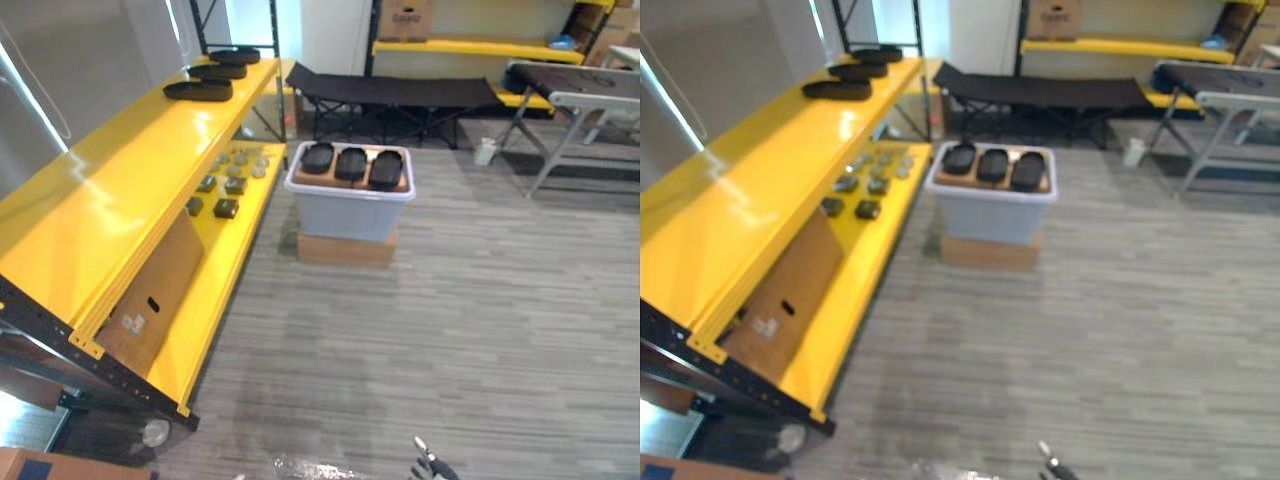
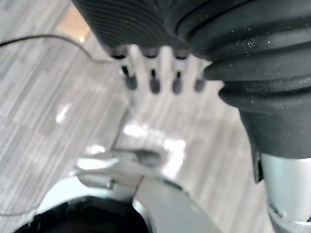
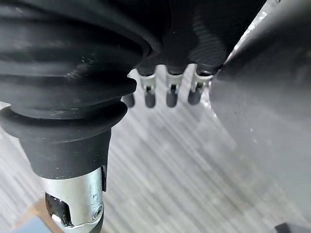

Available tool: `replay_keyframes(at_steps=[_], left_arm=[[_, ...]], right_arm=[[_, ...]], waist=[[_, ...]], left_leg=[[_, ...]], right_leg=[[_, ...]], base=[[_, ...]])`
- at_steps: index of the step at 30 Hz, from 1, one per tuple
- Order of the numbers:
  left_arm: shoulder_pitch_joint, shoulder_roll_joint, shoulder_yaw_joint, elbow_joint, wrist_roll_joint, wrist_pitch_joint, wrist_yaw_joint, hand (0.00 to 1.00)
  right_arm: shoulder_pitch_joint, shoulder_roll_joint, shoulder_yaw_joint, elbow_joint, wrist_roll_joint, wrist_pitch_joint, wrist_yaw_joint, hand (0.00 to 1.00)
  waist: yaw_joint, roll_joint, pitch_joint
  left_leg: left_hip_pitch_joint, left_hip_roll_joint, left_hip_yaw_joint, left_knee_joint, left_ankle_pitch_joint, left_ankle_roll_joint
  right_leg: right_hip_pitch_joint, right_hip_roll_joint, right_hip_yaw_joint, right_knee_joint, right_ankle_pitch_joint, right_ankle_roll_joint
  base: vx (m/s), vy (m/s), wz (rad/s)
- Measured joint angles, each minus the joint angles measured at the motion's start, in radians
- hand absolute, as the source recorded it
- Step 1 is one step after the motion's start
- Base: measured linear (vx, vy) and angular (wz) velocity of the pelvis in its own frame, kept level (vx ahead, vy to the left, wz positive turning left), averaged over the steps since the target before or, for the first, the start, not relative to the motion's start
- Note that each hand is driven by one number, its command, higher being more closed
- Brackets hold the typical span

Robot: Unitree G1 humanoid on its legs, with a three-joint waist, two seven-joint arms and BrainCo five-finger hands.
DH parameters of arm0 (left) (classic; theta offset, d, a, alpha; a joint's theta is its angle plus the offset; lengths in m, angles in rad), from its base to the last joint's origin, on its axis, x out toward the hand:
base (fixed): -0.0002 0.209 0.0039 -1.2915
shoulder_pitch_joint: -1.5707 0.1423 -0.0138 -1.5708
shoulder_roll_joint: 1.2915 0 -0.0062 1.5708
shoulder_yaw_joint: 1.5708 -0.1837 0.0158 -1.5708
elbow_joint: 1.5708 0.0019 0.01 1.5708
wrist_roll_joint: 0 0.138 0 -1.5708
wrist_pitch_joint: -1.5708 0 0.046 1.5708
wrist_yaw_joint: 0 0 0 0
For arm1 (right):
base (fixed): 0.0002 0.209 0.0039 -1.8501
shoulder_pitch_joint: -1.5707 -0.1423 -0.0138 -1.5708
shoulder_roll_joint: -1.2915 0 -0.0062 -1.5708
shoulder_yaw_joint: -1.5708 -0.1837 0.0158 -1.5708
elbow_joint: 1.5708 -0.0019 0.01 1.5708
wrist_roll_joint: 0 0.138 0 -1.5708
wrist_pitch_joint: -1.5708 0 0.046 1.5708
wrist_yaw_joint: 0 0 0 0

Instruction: Walk over and take plastic housings, then place them on the shelf

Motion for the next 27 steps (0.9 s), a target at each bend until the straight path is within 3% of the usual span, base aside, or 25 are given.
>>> replay_keyframes(at_steps=[5, 7, 8, 9, 10, 11, 12, 13, 16, 18, 20, 21, 23, 25, 26, 27], left_arm=[[0.0, 0.007, -0.039, 0.001, 0.01, -0.031, 0.006, 0.0], [0.0, 0.006, -0.04, 0.001, 0.021, -0.032, 0.006, 0.0], [0.001, 0.008, -0.04, -0.004, 0.05, -0.032, -0.001, 0.0], [0.001, 0.009, -0.04, -0.005, 0.054, -0.032, -0.002, 0.0], [-0.001, 0.023, -0.068, -0.01, 0.091, -0.032, -0.005, 0.0], [-0.007, 0.029, -0.093, -0.009, 0.096, -0.029, 0.0, 0.0], [-0.007, 0.028, -0.103, -0.009, 0.096, -0.027, 0.002, 0.0], [-0.012, 0.025, -0.108, -0.008, 0.096, -0.013, 0.001, 0.0], [-0.028, 0.041, -0.109, -0.002, 0.091, 0.012, -0.032, 0.0], [-0.044, 0.042, -0.107, 0.007, 0.072, 0.016, -0.044, 0.0], [-0.055, 0.04, -0.093, 0.013, 0.035, 0.015, -0.047, 0.0], [-0.054, 0.039, -0.085, 0.012, 0.034, 0.014, -0.047, 0.0], [-0.051, 0.028, -0.036, 0.007, 0.017, 0.016, -0.043, 0.0], [-0.039, -0.001, 0.015, -0.01, -0.034, 0.02, -0.03, 0.0], [-0.019, -0.022, 0.047, -0.012, -0.045, 0.019, -0.025, 0.0], [-0.009, -0.028, 0.075, -0.027, -0.069, 0.018, -0.024, 0.0]], right_arm=[[-0.006, -0.005, 0.024, 0.015, -0.001, 0.001, -0.015, 0.0], [-0.007, -0.01, 0.025, 0.009, -0.001, -0.002, -0.028, 0.0], [-0.006, -0.017, 0.024, -0.009, 0.002, -0.004, -0.037, 0.0], [-0.006, -0.017, 0.023, -0.011, 0.003, -0.004, -0.039, 0.0], [-0.002, -0.017, 0.018, -0.019, 0.042, -0.019, -0.05, 0.0], [-0.009, -0.02, 0.017, -0.02, 0.073, -0.033, -0.05, 0.0], [-0.01, -0.023, 0.015, -0.023, 0.091, -0.042, -0.05, 0.0], [-0.005, -0.03, 0.011, -0.027, 0.111, -0.052, -0.044, 0.0], [0.023, -0.007, 0.016, -0.027, 0.123, -0.059, -0.044, 0.0], [0.042, 0.002, 0.003, -0.026, 0.178, -0.047, -0.05, 0.0], [0.08, 0.03, -0.068, -0.024, 0.195, -0.023, -0.066, 0.0], [0.093, 0.035, -0.082, -0.025, 0.186, -0.018, -0.066, 0.0], [0.133, 0.045, -0.114, -0.027, 0.153, -0.003, -0.068, 0.0], [0.148, 0.033, -0.137, -0.027, 0.135, 0.001, -0.068, 0.0], [0.151, 0.027, -0.138, -0.026, 0.098, 0.002, -0.067, 0.0], [0.153, 0.019, -0.137, -0.027, 0.058, 0.0, -0.065, 0.0]], waist=[[0.001, -0.01, 0.007], [0.0, -0.009, 0.007], [0.001, -0.015, 0.005], [0.001, -0.017, 0.004], [-0.002, -0.038, 0.014], [0.0, -0.038, 0.035], [-0.001, -0.027, 0.044], [-0.008, -0.007, 0.06], [-0.021, -0.022, 0.066], [-0.035, -0.018, 0.068], [-0.044, -0.014, 0.071], [-0.05, -0.013, 0.071], [-0.055, -0.009, 0.07], [-0.055, 0.027, 0.064], [-0.053, 0.053, 0.044], [-0.052, 0.057, 0.042]], left_leg=[[0.013, -0.004, -0.013, -0.001, 0.0, 0.0], [0.001, -0.014, -0.017, 0.0, -0.005, 0.006], [-0.019, -0.028, -0.013, 0.001, -0.017, 0.021], [-0.021, -0.03, -0.011, 0.003, -0.018, 0.022], [-0.037, -0.039, 0.016, 0.019, -0.03, 0.032], [-0.031, -0.043, 0.01, 0.018, -0.041, 0.053], [-0.022, -0.036, 0.01, 0.023, -0.044, 0.058], [-0.013, -0.013, 0.012, 0.038, -0.056, 0.066], [0.003, 0.021, 0.014, 0.047, -0.088, 0.031], [0.022, 0.031, 0.015, 0.049, -0.101, 0.009], [0.055, 0.034, 0.012, 0.057, -0.13, -0.031], [0.064, 0.035, 0.01, 0.067, -0.144, -0.04], [0.092, 0.046, 0.003, 0.115, -0.22, -0.074], [0.106, 0.098, -0.002, 0.17, -0.292, -0.096], [0.094, 0.147, 0.002, 0.24, -0.307, -0.118], [0.029, 0.183, 0.007, 0.404, -0.298, -0.135]], right_leg=[[0.017, -0.003, -0.007, 0.001, -0.002, 0.0], [-0.018, -0.022, -0.02, 0.055, -0.049, 0.014], [-0.077, -0.051, -0.023, 0.146, -0.101, 0.019], [-0.086, -0.056, -0.023, 0.158, -0.108, 0.022], [-0.159, -0.106, -0.022, 0.295, -0.152, 0.038], [-0.21, -0.128, -0.005, 0.425, -0.155, 0.045], [-0.245, -0.134, 0.008, 0.506, -0.142, 0.042], [-0.291, -0.126, 0.028, 0.553, -0.17, -0.004], [-0.393, -0.088, 0.036, 0.515, -0.187, 0.0], [-0.441, -0.062, 0.046, 0.414, -0.145, 0.011], [-0.46, -0.031, 0.074, 0.26, -0.04, 0.001], [-0.458, -0.027, 0.084, 0.238, -0.016, -0.002], [-0.457, -0.025, 0.088, 0.235, 0.021, -0.03], [-0.462, 0.005, 0.08, 0.307, 0.068, -0.064], [-0.453, 0.041, 0.063, 0.325, 0.028, -0.085], [-0.428, 0.055, 0.055, 0.323, 0.007, -0.101]], base=[[-0.03, 0.01, 0.06], [-0.05, 0.04, 0.14], [-0.04, 0.066, 0.14], [0.06, 0.093, 0.25], [0.12, 0.072, 0.15], [0.13, 0.073, 0.1], [0.1, 0.097, -0.03], [0.12, 0.116, -0.04], [0.18, 0.069, 0.02], [0.3, 0.021, 0.06], [0.36, -0.018, 0.12], [0.37, -0.066, 0.25], [0.4, -0.13, 0.33], [0.47, -0.217, 0.22], [0.62, -0.303, 0.1], [0.51, -0.276, 0.07]])
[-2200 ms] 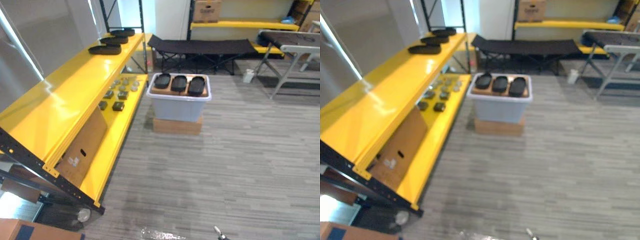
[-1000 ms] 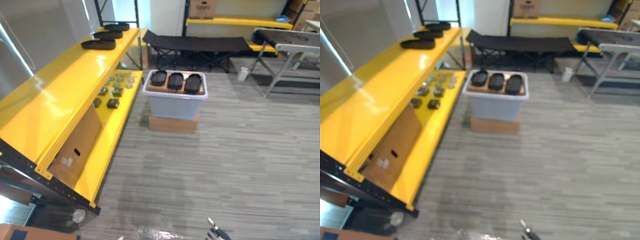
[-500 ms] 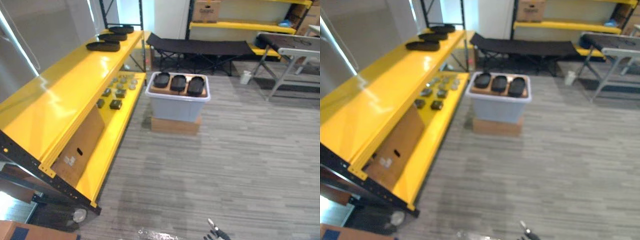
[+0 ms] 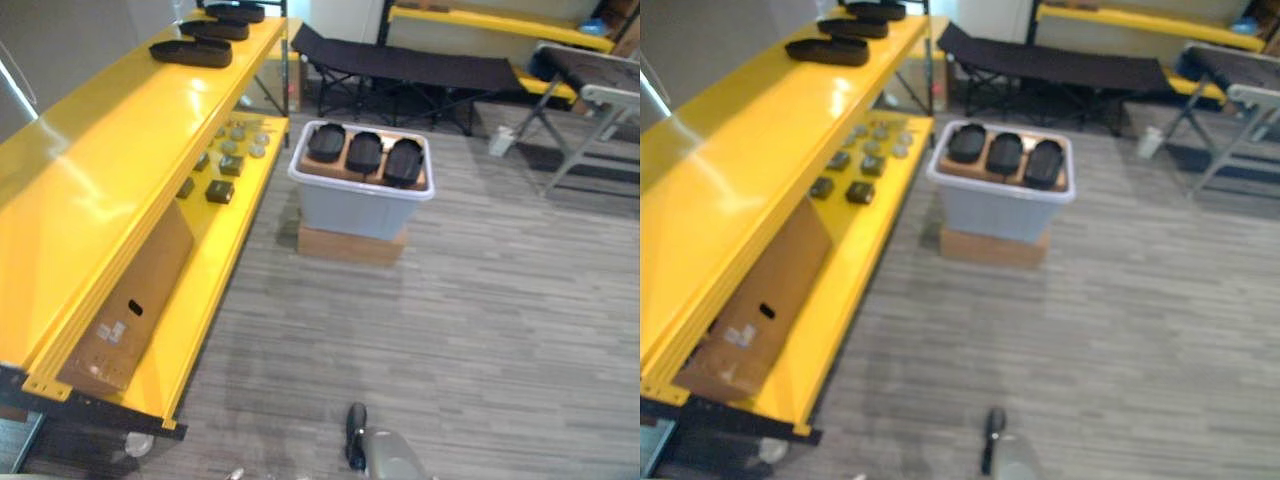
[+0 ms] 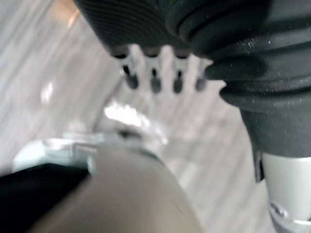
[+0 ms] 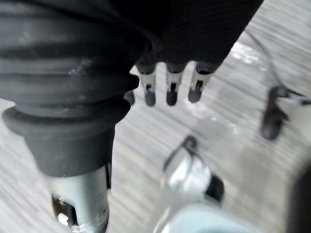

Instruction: Walk over and take plastic housings, then place them on the shelf

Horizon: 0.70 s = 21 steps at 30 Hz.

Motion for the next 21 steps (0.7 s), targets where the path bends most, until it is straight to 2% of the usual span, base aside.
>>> replay_keyframes(at_steps=[1, 2, 3, 4, 5, 6, 7, 8, 9, 10, 11, 12, 13, 14, 15, 16, 18, 19, 20, 21], left_arm=[[0.003, -0.008, 0.02, -0.007, -0.011, -0.001, 0.006, 0.0], [0.003, -0.025, 0.055, -0.019, -0.029, -0.006, 0.023, 0.0], [0.005, -0.046, 0.067, -0.019, -0.055, -0.016, 0.033, 0.0], [0.003, -0.051, 0.063, -0.018, -0.057, -0.017, 0.035, 0.0], [0.005, -0.051, 0.063, -0.02, -0.06, -0.018, 0.034, 0.0], [0.004, -0.053, 0.062, -0.032, -0.048, -0.019, 0.028, 0.0], [0.004, -0.052, 0.06, -0.04, -0.038, -0.019, 0.025, 0.0], [0.005, -0.054, 0.057, -0.042, -0.004, -0.021, 0.024, 0.0], [0.005, -0.054, 0.054, -0.04, 0.015, -0.022, 0.025, 0.0], [0.013, -0.053, 0.052, -0.039, 0.042, -0.022, 0.025, 0.0], [0.029, -0.06, 0.049, -0.038, 0.048, -0.021, 0.023, 0.0], [0.038, -0.063, 0.045, -0.038, 0.051, -0.021, 0.02, 0.0], [0.06, -0.061, 0.053, -0.039, 0.066, -0.021, 0.007, 0.0], [0.059, -0.049, 0.046, -0.039, 0.078, -0.023, 0.001, 0.0], [0.054, -0.044, 0.044, -0.039, 0.077, -0.023, 0.0, 0.0], [0.048, -0.035, 0.044, -0.038, 0.077, -0.021, 0.004, 0.0], [0.047, -0.026, 0.046, -0.037, 0.078, -0.025, 0.005, 0.0], [0.047, -0.022, 0.045, -0.038, 0.078, -0.033, 0.006, 0.0], [0.046, -0.019, 0.044, -0.039, 0.077, -0.046, 0.007, 0.0], [0.039, -0.007, 0.022, -0.038, 0.075, -0.058, 0.009, 0.0]], right_arm=[[-0.003, -0.008, 0.0, -0.004, -0.025, 0.0, 0.004, 0.0], [-0.014, -0.031, 0.006, -0.014, -0.079, -0.002, 0.011, 0.0], [-0.026, -0.055, 0.01, -0.006, -0.145, -0.002, 0.013, 0.0], [-0.035, -0.063, 0.013, 0.005, -0.177, -0.002, 0.014, 0.0], [-0.045, -0.078, 0.025, 0.019, -0.214, -0.003, 0.017, 0.0], [-0.071, -0.082, 0.029, 0.018, -0.219, -0.013, 0.019, 0.0], [-0.091, -0.083, 0.03, 0.016, -0.218, -0.019, 0.02, 0.0], [-0.135, -0.084, 0.037, 0.005, -0.211, -0.033, 0.02, 0.0], [-0.153, -0.086, 0.045, -0.002, -0.21, -0.037, 0.021, 0.0], [-0.178, -0.089, 0.056, -0.01, -0.195, -0.047, 0.022, 0.0], [-0.187, -0.087, 0.076, -0.016, -0.191, -0.053, 0.023, 0.0], [-0.188, -0.086, 0.092, -0.02, -0.192, -0.052, 0.025, 0.0], [-0.202, -0.079, 0.121, -0.03, -0.192, -0.052, 0.034, 0.0], [-0.226, -0.078, 0.134, -0.029, -0.193, -0.049, 0.042, 0.0], [-0.232, -0.079, 0.138, -0.026, -0.194, -0.046, 0.042, 0.0], [-0.247, -0.078, 0.158, -0.024, -0.195, -0.043, 0.041, 0.0], [-0.253, -0.074, 0.18, -0.021, -0.195, -0.039, 0.041, 0.0], [-0.256, -0.068, 0.183, -0.021, -0.195, -0.039, 0.041, 0.0], [-0.258, -0.057, 0.185, -0.016, -0.198, -0.042, 0.037, 0.0], [-0.255, -0.044, 0.187, 0.003, -0.217, -0.052, 0.019, 0.0]], waist=[[0.0, 0.003, 0.0], [0.001, 0.033, 0.009], [0.006, 0.06, 0.025], [0.013, 0.057, 0.036], [0.03, 0.048, 0.039], [0.056, 0.04, 0.041], [0.063, 0.035, 0.041], [0.067, 0.037, 0.041], [0.07, 0.038, 0.042], [0.086, 0.041, 0.043], [0.112, 0.044, 0.045], [0.129, 0.042, 0.044], [0.145, 0.022, 0.042], [0.146, 0.012, 0.053], [0.143, 0.003, 0.06], [0.143, -0.011, 0.067], [0.149, -0.028, 0.061], [0.153, -0.036, 0.057], [0.154, -0.042, 0.054], [0.152, -0.044, 0.054]], left_leg=[[-0.045, 0.024, 0.0, 0.113, 0.009, -0.011], [-0.162, 0.096, 0.002, 0.388, 0.041, -0.012], [-0.237, 0.154, 0.015, 0.577, 0.034, -0.002], [-0.256, 0.162, 0.014, 0.614, 0.03, 0.004], [-0.298, 0.143, 0.02, 0.603, 0.021, 0.02], [-0.346, 0.098, 0.035, 0.52, 0.021, 0.02], [-0.374, 0.066, 0.034, 0.459, 0.021, 0.02], [-0.435, 0.011, 0.03, 0.311, 0.037, 0.026], [-0.458, -0.014, 0.029, 0.227, 0.062, 0.029], [-0.488, -0.052, 0.016, 0.047, 0.14, 0.029], [-0.485, -0.079, -0.014, -0.05, 0.256, 0.04], [-0.474, -0.084, -0.024, -0.059, 0.31, 0.039], [-0.468, -0.1, -0.021, -0.048, 0.339, 0.09], [-0.475, -0.108, -0.018, 0.0, 0.3, 0.138], [-0.485, -0.11, -0.017, 0.036, 0.281, 0.163], [-0.484, -0.111, -0.017, 0.082, 0.232, 0.167], [-0.44, -0.11, -0.002, 0.086, 0.192, 0.181], [-0.399, -0.111, 0.014, 0.055, 0.183, 0.182], [-0.342, -0.113, 0.036, 0.018, 0.179, 0.183], [-0.269, -0.118, 0.058, -0.016, 0.177, 0.185]], right_leg=[[0.017, 0.009, -0.003, -0.01, -0.009, -0.004], [0.073, 0.042, -0.005, -0.056, -0.025, -0.009], [0.163, 0.072, -0.013, -0.105, -0.025, -0.012], [0.211, 0.074, -0.014, -0.131, -0.026, -0.016], [0.283, 0.064, -0.007, -0.17, -0.027, -0.017], [0.33, 0.041, 0.006, -0.208, -0.028, -0.018], [0.344, 0.027, 0.008, -0.224, -0.035, -0.012], [0.361, 0.009, 0.013, -0.244, -0.046, 0.0], [0.371, 0.001, 0.018, -0.247, -0.057, 0.007], [0.384, -0.007, 0.029, -0.252, -0.085, 0.014], [0.414, -0.009, 0.047, -0.259, -0.106, 0.024], [0.428, -0.008, 0.066, -0.262, -0.121, 0.023], [0.439, -0.017, 0.097, -0.254, -0.159, 0.021], [0.437, -0.027, 0.119, -0.216, -0.198, -0.004], [0.436, -0.027, 0.125, -0.194, -0.187, 0.011], [0.437, -0.033, 0.149, -0.164, -0.174, 0.033], [0.4, -0.042, 0.179, -0.023, -0.171, 0.042], [0.347, -0.059, 0.174, 0.114, -0.166, 0.098], [0.282, -0.098, 0.152, 0.272, -0.173, 0.154], [0.258, -0.148, 0.062, 0.346, -0.211, 0.136]], base=[[0.49, -0.284, 0.02], [0.48, -0.249, 0.07], [0.5, -0.213, 0.07], [0.5, -0.159, -0.01], [0.47, -0.106, -0.19], [0.42, -0.076, -0.27], [0.41, -0.004, -0.33], [0.31, 0.043, -0.19], [0.36, 0.103, -0.17], [0.3, 0.16, -0.24], [0.33, 0.181, -0.4], [0.38, 0.218, -0.51], [0.43, 0.198, -0.25], [0.44, 0.178, -0.05], [0.44, 0.13, 0.15], [0.43, 0.143, -0.01], [0.48, 0.189, -0.21], [0.37, 0.147, -0.44], [0.42, 0.132, -0.52], [0.28, 0.074, -0.38]])
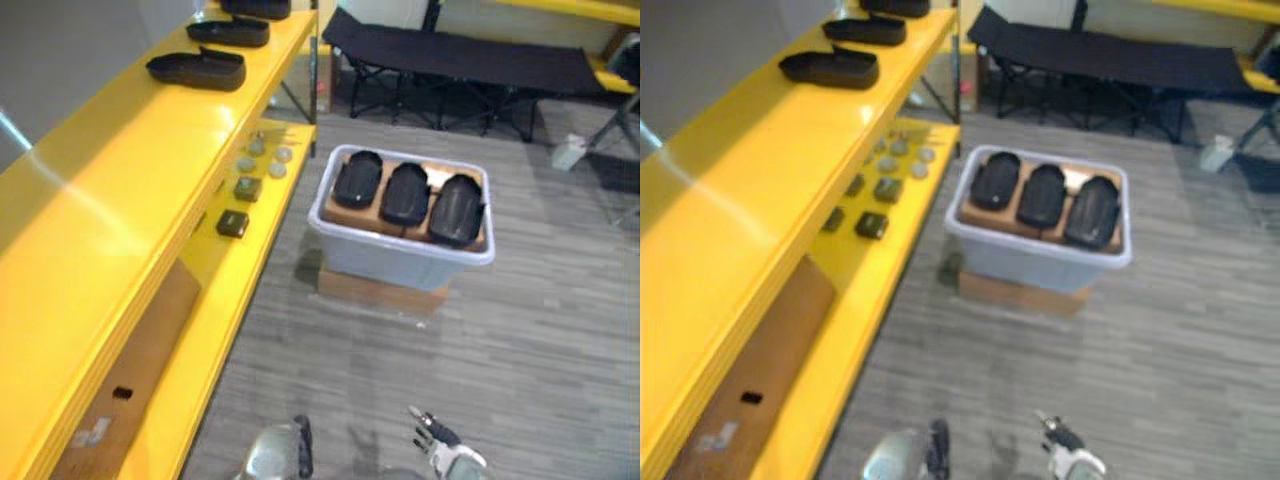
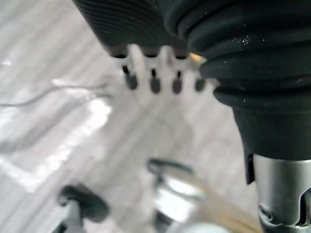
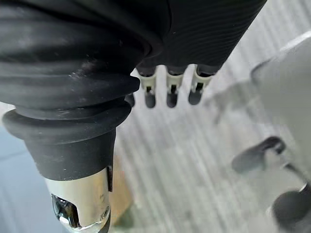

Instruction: Walk over and take plastic housings, then place them on the shelf

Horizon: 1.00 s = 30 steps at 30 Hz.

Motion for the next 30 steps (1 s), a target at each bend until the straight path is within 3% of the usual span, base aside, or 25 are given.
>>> replay_keyframes(at_steps=[2, 4, 6, 8, 9, 12, 13, 14, 17, 20, 22, 24, 26, 28, 30], left_arm=[[-0.017, 0.012, -0.034, -0.005, -0.006, -0.009, 0.0, 0.0], [-0.072, 0.016, -0.059, -0.005, -0.01, -0.028, -0.004, 0.0], [-0.119, 0.02, -0.076, -0.001, -0.044, -0.051, -0.002, 0.0], [-0.137, 0.023, -0.076, -0.001, -0.066, -0.053, -0.002, 0.0], [-0.139, 0.024, -0.077, 0.0, -0.079, -0.054, -0.003, 0.0], [-0.134, 0.027, -0.078, 0.0, -0.082, -0.049, -0.002, 0.0], [-0.123, 0.049, -0.079, -0.001, -0.084, -0.047, 0.006, 0.0], [-0.119, 0.034, -0.072, 0.021, -0.082, -0.039, 0.017, 0.0], [-0.066, -0.034, -0.032, 0.022, -0.085, -0.028, 0.042, 0.0], [-0.055, -0.048, -0.014, 0.034, -0.085, -0.034, 0.066, 0.0], [-0.052, -0.048, -0.016, 0.039, -0.085, -0.05, 0.07, 0.0], [-0.053, -0.051, -0.019, 0.039, -0.086, -0.056, 0.088, 0.0], [-0.052, -0.043, -0.027, 0.039, -0.087, -0.075, 0.109, 0.0], [-0.054, -0.03, -0.03, 0.036, -0.083, -0.073, 0.112, 0.0], [-0.051, -0.005, -0.034, 0.021, -0.038, -0.071, 0.111, 0.0]], right_arm=[[0.0, -0.006, 0.01, 0.0, -0.005, -0.011, -0.018, 0.0], [0.0, -0.006, 0.012, -0.002, -0.007, -0.022, -0.047, 0.0], [0.001, -0.012, 0.008, -0.003, -0.042, -0.024, -0.051, 0.0], [0.016, -0.013, -0.018, -0.007, -0.085, -0.037, -0.05, 0.0], [0.024, -0.014, -0.029, -0.021, -0.097, -0.048, -0.048, 0.0], [0.042, -0.012, -0.029, -0.015, -0.094, -0.045, -0.048, 0.0], [0.051, 0.0, -0.022, 0.009, -0.093, -0.038, -0.048, 0.0], [0.04, -0.019, -0.021, 0.025, -0.076, -0.031, -0.048, 0.0], [0.016, -0.077, 0.019, 0.04, -0.075, -0.013, -0.049, 0.0], [0.02, -0.081, 0.032, 0.044, -0.078, 0.013, -0.049, 0.0], [0.043, -0.071, 0.024, 0.048, -0.081, 0.027, -0.05, 0.0], [0.053, -0.079, 0.022, 0.046, -0.086, 0.024, -0.05, 0.0], [0.065, -0.078, 0.008, 0.04, -0.09, 0.012, -0.05, 0.0], [0.067, -0.064, 0.009, 0.035, -0.094, -0.012, -0.05, 0.0], [0.055, -0.037, 0.025, 0.033, -0.112, -0.035, -0.05, 0.0]], waist=[[-0.008, 0.007, 0.0], [-0.015, 0.021, -0.001], [-0.017, 0.029, 0.004], [-0.037, 0.029, 0.003], [-0.053, 0.026, 0.0], [-0.059, 0.004, -0.012], [-0.055, -0.035, -0.036], [-0.05, 0.009, -0.041], [-0.043, 0.09, -0.095], [-0.046, 0.089, -0.093], [-0.048, 0.092, -0.091], [-0.055, 0.092, -0.091], [-0.059, 0.083, -0.086], [-0.05, 0.051, -0.073], [-0.037, 0.009, -0.053]], left_leg=[[0.049, 0.008, 0.003, -0.019, -0.003, -0.005], [0.076, 0.031, 0.001, -0.035, -0.02, -0.031], [0.103, 0.061, -0.007, -0.058, -0.044, -0.048], [0.117, 0.092, -0.029, -0.057, -0.059, -0.073], [0.12, 0.109, -0.059, -0.046, -0.073, -0.098], [0.121, 0.13, -0.126, -0.025, -0.099, -0.152], [0.112, 0.125, -0.149, 0.004, -0.122, -0.189], [0.113, 0.18, -0.177, 0.048, -0.145, -0.221], [0.098, 0.264, -0.173, 0.047, -0.106, -0.256], [0.037, 0.266, -0.181, 0.192, -0.002, -0.235], [-0.003, 0.282, -0.143, 0.267, -0.001, -0.233], [-0.019, 0.25, -0.095, 0.198, -0.018, -0.237], [-0.025, 0.177, -0.053, 0.02, -0.015, -0.224], [0.004, 0.115, -0.052, -0.076, 0.025, -0.163], [0.012, 0.078, -0.048, -0.104, 0.032, -0.151]], right_leg=[[0.001, -0.011, -0.079, -0.083, -0.037, -0.03], [-0.031, -0.007, -0.132, -0.257, -0.034, -0.03], [-0.105, -0.019, -0.127, -0.331, 0.007, 0.004], [-0.156, -0.021, -0.068, -0.35, 0.069, 0.006], [-0.177, -0.018, -0.018, -0.356, 0.098, 0.01], [-0.175, -0.01, 0.034, -0.382, 0.147, 0.02], [-0.154, -0.01, 0.031, -0.431, 0.229, 0.006], [-0.133, 0.035, 0.007, -0.422, 0.266, -0.005], [-0.133, 0.121, -0.008, -0.452, 0.231, -0.046], [-0.069, 0.122, -0.014, -0.502, 0.217, -0.068], [-0.016, 0.116, -0.038, -0.547, 0.217, -0.071], [0.008, 0.105, -0.065, -0.57, 0.218, -0.069], [0.025, 0.078, -0.093, -0.592, 0.227, -0.05], [0.027, 0.041, -0.116, -0.617, 0.242, -0.017], [0.041, 0.017, -0.118, -0.65, 0.257, 0.006]], base=[[0.28, 0.019, -0.17], [0.27, -0.061, -0.14], [0.14, -0.066, -0.14], [0.15, -0.175, 0.21], [0.2, -0.267, 0.49], [0.24, -0.338, 0.7], [0.29, -0.422, 0.61], [0.27, -0.396, 0.5], [0.3, -0.307, -0.03], [0.2, -0.252, -0.01], [0.12, -0.108, 0.24], [0.09, -0.003, 0.39], [0.09, 0.105, 0.5], [0.08, 0.118, 0.37], [0.07, 0.141, 0.15]])
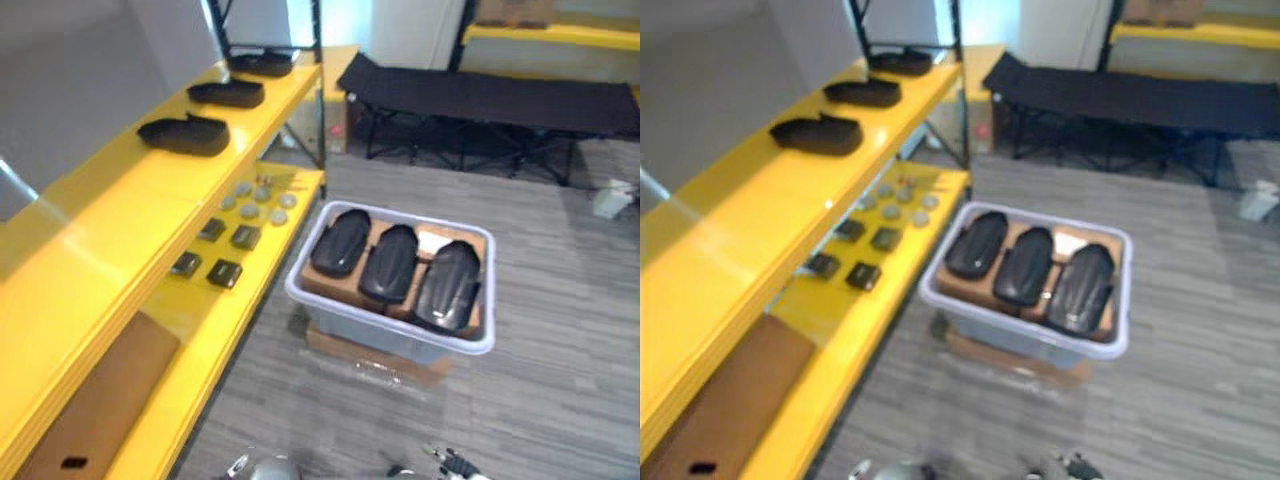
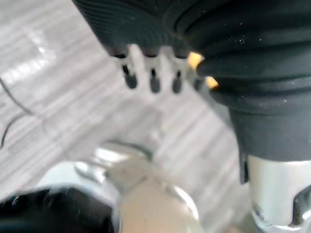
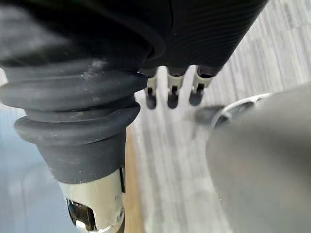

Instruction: Walk over and take plastic housings, then place them on the shelf

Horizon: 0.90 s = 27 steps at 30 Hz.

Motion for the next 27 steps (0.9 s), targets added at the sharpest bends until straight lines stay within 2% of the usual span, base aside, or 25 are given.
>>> replay_keyframes(at_steps=[3, 4, 8, 11, 13, 16, 19, 20, 21, 22, 24, 25, 26, 27], left_arm=[[0.003, 0.012, -0.004, -0.002, 0.052, 0.001, -0.007, 0.0], [0.001, 0.013, -0.009, -0.003, 0.065, 0.001, -0.007, 0.0], [-0.017, 0.026, -0.056, -0.012, 0.125, -0.004, -0.004, 0.0], [-0.035, 0.039, -0.085, -0.046, 0.128, -0.007, -0.003, 0.0], [-0.046, 0.049, -0.102, -0.052, 0.128, -0.007, 0.001, 0.0], [-0.046, 0.049, -0.102, -0.053, 0.126, -0.007, 0.012, 0.0], [-0.046, 0.043, -0.106, -0.052, 0.126, -0.009, 0.017, 0.0], [-0.045, 0.04, -0.108, -0.053, 0.12, -0.011, 0.023, 0.0], [-0.041, 0.04, -0.11, -0.052, 0.115, -0.012, 0.029, 0.0], [-0.035, 0.045, -0.106, -0.051, 0.113, -0.019, 0.04, 0.0], [-0.032, 0.054, -0.097, -0.049, 0.118, -0.031, 0.07, 0.0], [-0.026, 0.058, -0.094, -0.048, 0.119, -0.045, 0.084, 0.0], [-0.023, 0.05, -0.09, -0.043, 0.12, -0.049, 0.093, 0.0], [0.0, 0.009, -0.09, -0.043, 0.118, -0.059, 0.12, 0.0]], right_arm=[[0.0, 0.021, 0.016, -0.001, -0.005, -0.031, 0.004, 0.0], [0.001, 0.022, 0.025, -0.003, -0.004, -0.043, 0.005, 0.0], [0.003, 0.02, 0.126, -0.067, -0.096, -0.138, 0.076, 0.0], [-0.011, 0.025, 0.246, -0.149, -0.11, -0.193, 0.091, 0.0], [-0.034, 0.025, 0.3, -0.183, -0.067, -0.195, 0.089, 0.0], [-0.04, 0.025, 0.33, -0.234, -0.092, -0.197, 0.074, 0.0], [-0.022, 0.02, 0.362, -0.267, -0.093, -0.208, 0.091, 0.0], [-0.008, 0.018, 0.383, -0.296, -0.105, -0.22, 0.101, 0.0], [0.006, 0.017, 0.417, -0.338, -0.113, -0.229, 0.119, 0.0], [0.02, 0.015, 0.491, -0.411, -0.127, -0.236, 0.148, 0.0], [0.016, 0.007, 0.607, -0.546, -0.133, -0.26, 0.199, 0.0], [-0.001, 0.002, 0.68, -0.645, -0.131, -0.279, 0.219, 0.0], [-0.015, -0.005, 0.709, -0.691, -0.128, -0.288, 0.225, 0.0], [-0.044, -0.012, 0.741, -0.808, -0.092, -0.295, 0.224, 0.0]], waist=[[0.001, -0.022, -0.01], [-0.001, -0.022, -0.011], [-0.009, -0.024, -0.014], [-0.01, -0.032, -0.014], [-0.011, -0.031, -0.015], [-0.014, -0.028, -0.016], [-0.017, -0.03, -0.017], [-0.019, -0.023, -0.013], [-0.022, -0.012, -0.007], [-0.02, -0.022, -0.013], [-0.01, -0.042, -0.016], [0.001, -0.052, -0.012], [0.004, -0.046, -0.007], [0.024, 0.006, -0.004]], left_leg=[[0.019, -0.026, 0.021, -0.034, -0.002, 0.015], [0.022, -0.03, 0.022, -0.035, -0.006, 0.022], [0.034, -0.05, 0.032, -0.052, -0.024, 0.034], [0.016, -0.05, 0.042, -0.054, -0.022, 0.036], [0.024, -0.042, 0.05, -0.068, -0.022, 0.036], [0.055, -0.026, 0.051, -0.08, -0.022, 0.036], [0.07, -0.021, 0.04, -0.055, -0.022, 0.036], [0.071, -0.009, 0.035, -0.032, -0.022, 0.036], [0.067, 0.005, 0.027, 0.001, -0.022, 0.036], [0.048, 0.02, 0.026, 0.065, -0.024, 0.035], [-0.025, 0.048, 0.025, 0.259, -0.036, 0.046], [-0.075, 0.072, 0.022, 0.417, -0.042, 0.052], [-0.096, 0.097, 0.017, 0.503, -0.045, 0.05], [-0.129, 0.154, -0.025, 0.599, -0.103, 0.045]], right_leg=[[0.0, -0.023, 0.0, -0.006, -0.003, 0.009], [0.0, -0.027, 0.001, -0.004, -0.007, 0.014], [-0.041, -0.059, 0.001, 0.075, -0.047, 0.029], [-0.071, -0.058, -0.001, 0.081, -0.03, 0.03], [-0.083, -0.051, -0.001, 0.091, -0.009, 0.025], [-0.073, -0.036, 0.001, 0.105, 0.035, 0.021], [-0.059, -0.04, -0.002, 0.142, 0.05, 0.016], [-0.073, -0.04, -0.002, 0.179, 0.03, 0.013], [-0.071, -0.023, 0.006, 0.183, -0.024, -0.008], [-0.064, 0.0, 0.009, 0.163, -0.069, -0.047], [-0.064, 0.039, 0.01, 0.122, -0.077, -0.059], [-0.054, 0.065, 0.008, 0.112, -0.077, -0.077], [-0.028, 0.072, 0.0, 0.106, -0.104, -0.067], [0.012, 0.118, 0.017, 0.088, -0.112, -0.086]], base=[[0.08, 0.102, -0.05], [0.09, 0.082, -0.15], [0.11, 0.081, -0.06], [0.1, 0.05, -0.13], [0.1, 0.055, -0.15], [0.09, 0.067, -0.07], [0.09, 0.057, 0.11], [0.09, 0.024, 0.15], [0.07, -0.073, 0.1], [0.03, -0.12, 0.07], [0.02, -0.168, -0.05], [0.0, -0.261, -0.16], [0.06, -0.234, -0.48], [0.05, -0.138, -0.41]])
